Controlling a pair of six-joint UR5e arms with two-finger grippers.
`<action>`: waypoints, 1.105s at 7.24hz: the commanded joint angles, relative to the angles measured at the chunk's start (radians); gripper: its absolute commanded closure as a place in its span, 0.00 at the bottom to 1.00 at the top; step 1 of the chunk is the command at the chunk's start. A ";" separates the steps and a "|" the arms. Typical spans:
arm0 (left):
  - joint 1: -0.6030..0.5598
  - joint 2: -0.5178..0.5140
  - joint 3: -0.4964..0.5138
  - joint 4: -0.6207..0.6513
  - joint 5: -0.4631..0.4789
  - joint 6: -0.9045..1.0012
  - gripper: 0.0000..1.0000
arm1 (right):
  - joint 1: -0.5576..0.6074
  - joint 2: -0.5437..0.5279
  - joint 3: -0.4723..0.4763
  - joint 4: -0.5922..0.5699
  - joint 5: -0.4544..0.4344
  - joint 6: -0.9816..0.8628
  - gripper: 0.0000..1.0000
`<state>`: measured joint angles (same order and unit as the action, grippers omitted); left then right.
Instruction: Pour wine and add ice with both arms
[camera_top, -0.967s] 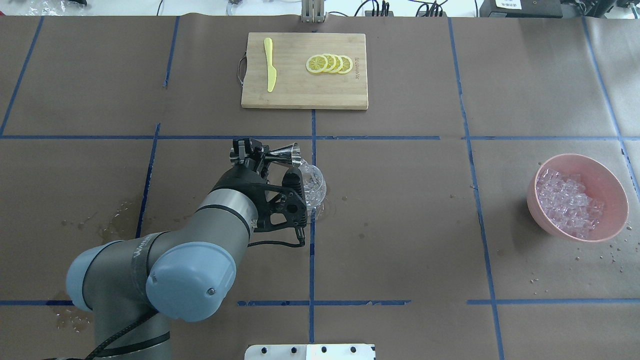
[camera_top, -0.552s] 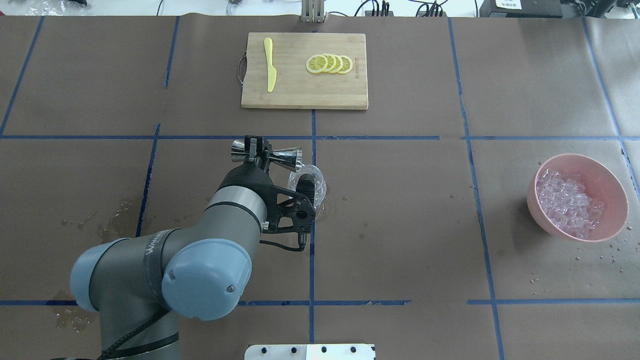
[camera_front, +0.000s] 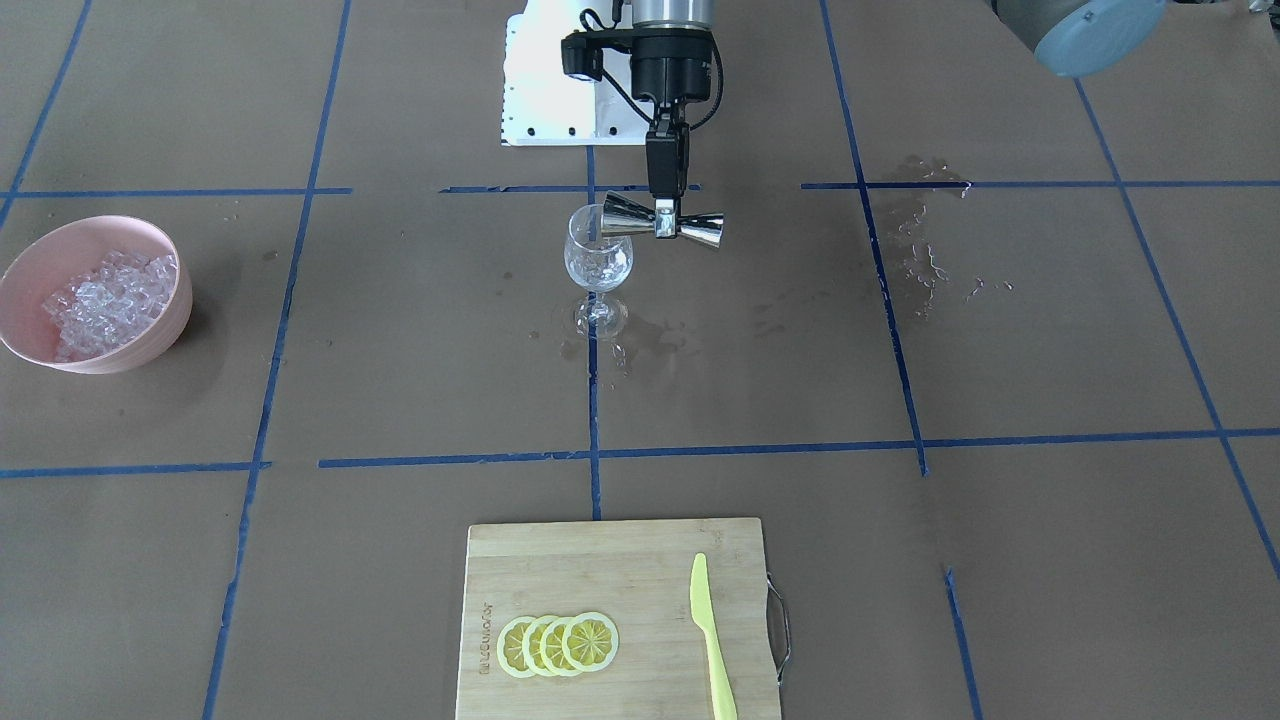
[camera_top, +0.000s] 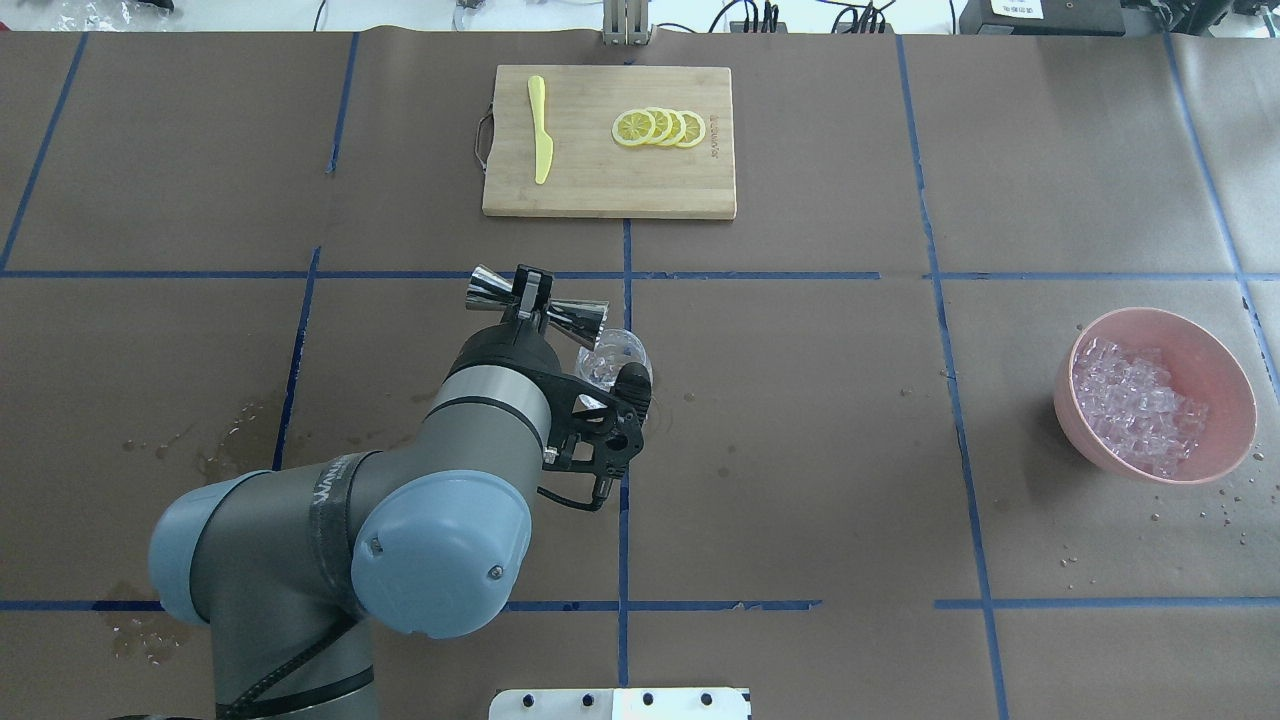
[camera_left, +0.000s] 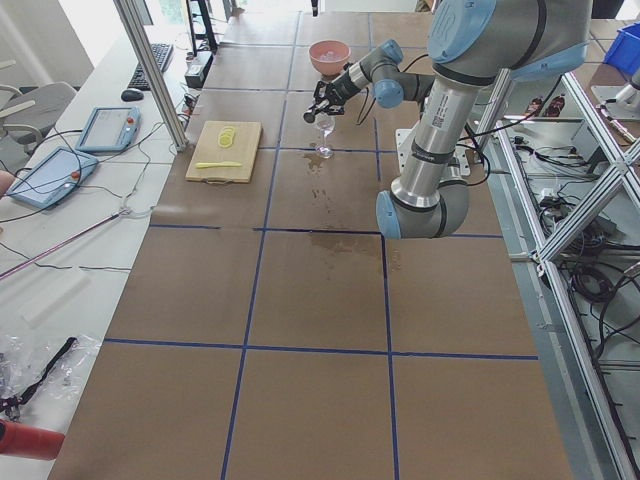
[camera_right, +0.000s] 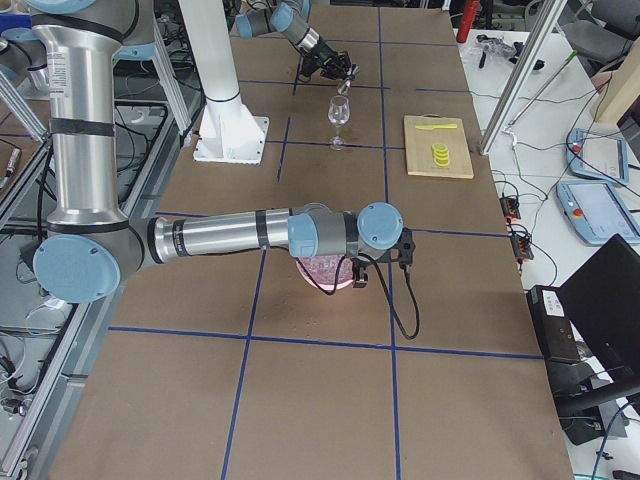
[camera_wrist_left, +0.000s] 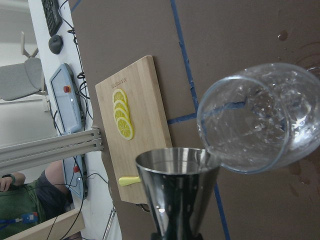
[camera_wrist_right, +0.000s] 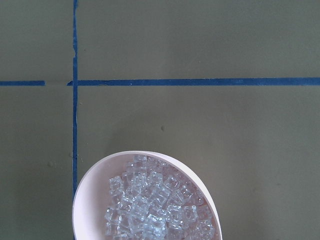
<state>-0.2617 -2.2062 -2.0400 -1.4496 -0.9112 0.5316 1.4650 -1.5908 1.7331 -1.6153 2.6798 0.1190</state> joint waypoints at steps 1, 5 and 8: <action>-0.014 0.011 -0.037 -0.008 0.009 -0.087 1.00 | 0.000 0.002 -0.003 0.000 0.000 0.001 0.00; -0.028 0.300 -0.059 -0.438 0.057 -0.478 1.00 | 0.000 0.002 -0.007 0.000 0.000 -0.001 0.00; -0.030 0.543 0.005 -0.914 0.054 -0.746 1.00 | 0.000 0.002 -0.001 0.002 0.000 -0.001 0.00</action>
<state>-0.2909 -1.7564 -2.0776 -2.1764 -0.8559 -0.0672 1.4650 -1.5892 1.7288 -1.6150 2.6799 0.1181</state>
